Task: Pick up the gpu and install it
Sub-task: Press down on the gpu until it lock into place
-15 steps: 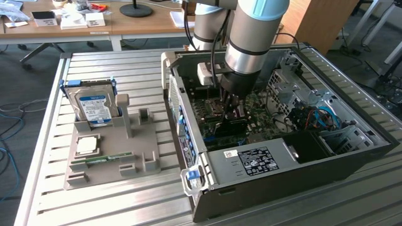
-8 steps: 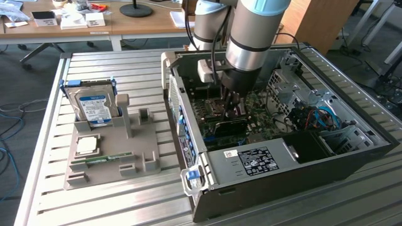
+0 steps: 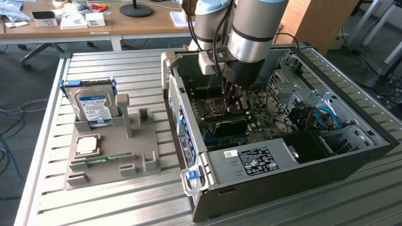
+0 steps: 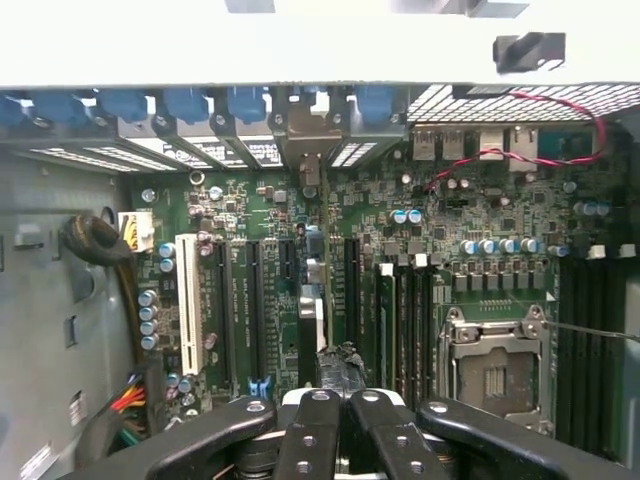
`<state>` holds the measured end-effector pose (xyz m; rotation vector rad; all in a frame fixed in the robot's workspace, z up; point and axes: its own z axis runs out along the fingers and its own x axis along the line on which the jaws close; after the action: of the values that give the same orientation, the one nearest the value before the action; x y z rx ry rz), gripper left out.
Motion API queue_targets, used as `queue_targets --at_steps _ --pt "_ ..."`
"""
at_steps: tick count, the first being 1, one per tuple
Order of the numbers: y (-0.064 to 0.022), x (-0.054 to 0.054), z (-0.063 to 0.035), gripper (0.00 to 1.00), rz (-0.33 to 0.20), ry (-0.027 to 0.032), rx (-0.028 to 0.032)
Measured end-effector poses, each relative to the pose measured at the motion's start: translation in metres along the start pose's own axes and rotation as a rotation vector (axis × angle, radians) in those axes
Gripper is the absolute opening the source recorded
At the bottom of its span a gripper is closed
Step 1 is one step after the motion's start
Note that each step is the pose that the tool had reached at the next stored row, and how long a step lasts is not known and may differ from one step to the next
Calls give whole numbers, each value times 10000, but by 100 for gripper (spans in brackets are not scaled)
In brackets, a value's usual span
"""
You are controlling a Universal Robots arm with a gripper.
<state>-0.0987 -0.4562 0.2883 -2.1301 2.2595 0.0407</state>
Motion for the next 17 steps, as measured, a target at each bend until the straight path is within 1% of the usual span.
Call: queue_targets --at_steps 9,17 --pt "-1 -7 -167 11 0 0 0" --pt "-1 -8 -174 11 0 0 0"
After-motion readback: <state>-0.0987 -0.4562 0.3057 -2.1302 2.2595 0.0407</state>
